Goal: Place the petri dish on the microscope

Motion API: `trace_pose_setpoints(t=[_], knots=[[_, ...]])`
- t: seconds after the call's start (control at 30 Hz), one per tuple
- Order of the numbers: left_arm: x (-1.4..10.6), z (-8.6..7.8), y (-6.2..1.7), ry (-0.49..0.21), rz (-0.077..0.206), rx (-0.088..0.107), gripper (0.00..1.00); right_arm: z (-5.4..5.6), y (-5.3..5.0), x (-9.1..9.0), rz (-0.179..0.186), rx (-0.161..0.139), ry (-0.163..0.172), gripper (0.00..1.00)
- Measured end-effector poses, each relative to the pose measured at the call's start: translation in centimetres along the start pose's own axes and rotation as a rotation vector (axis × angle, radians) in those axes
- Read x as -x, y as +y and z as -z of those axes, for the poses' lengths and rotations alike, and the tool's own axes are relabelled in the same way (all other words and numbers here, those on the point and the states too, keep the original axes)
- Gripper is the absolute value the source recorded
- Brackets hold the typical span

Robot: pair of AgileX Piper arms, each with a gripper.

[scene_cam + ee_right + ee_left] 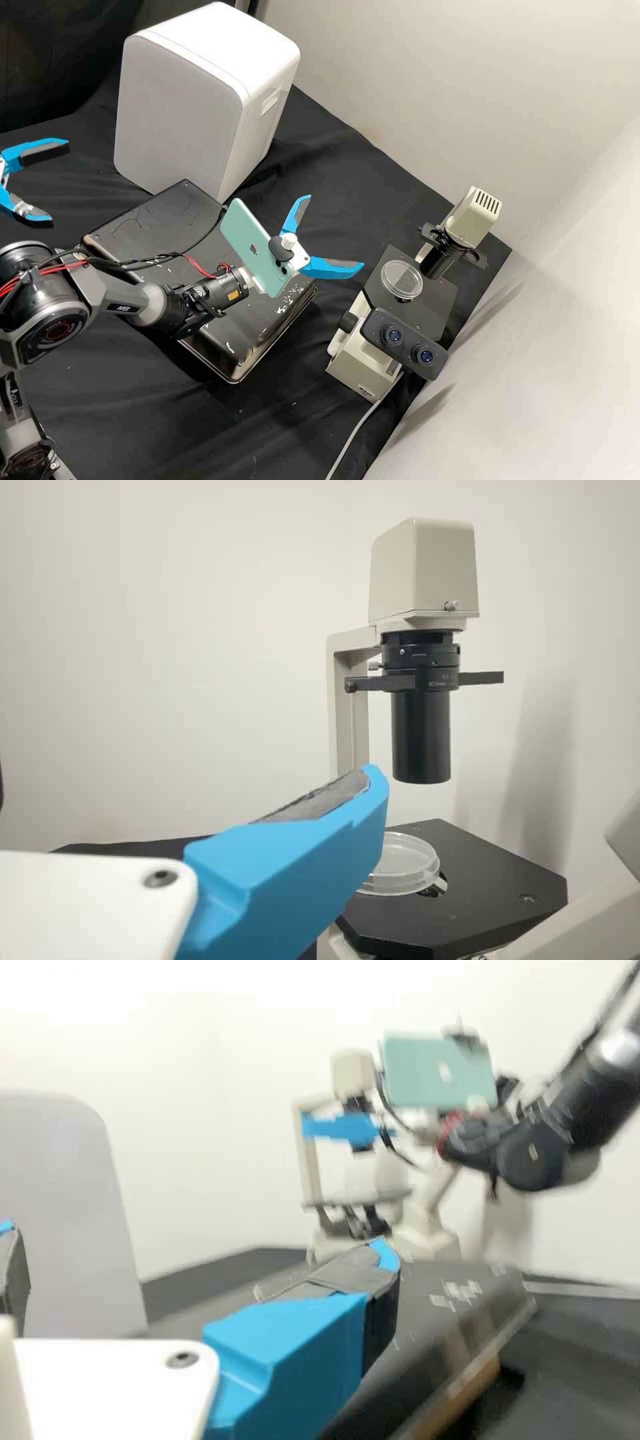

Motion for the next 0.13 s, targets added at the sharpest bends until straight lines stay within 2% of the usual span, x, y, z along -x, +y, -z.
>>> trace_pose_setpoints(t=[0.03,0.13], knots=[[0.09,0.08,0.32,0.009,-0.022,0.002,1.00,0.00,0.00,0.00,0.000,0.000,0.000,1.00],[0.14,0.38,0.56,0.039,-0.042,0.014,1.00,0.00,0.00,0.00,0.000,0.000,0.000,1.00]])
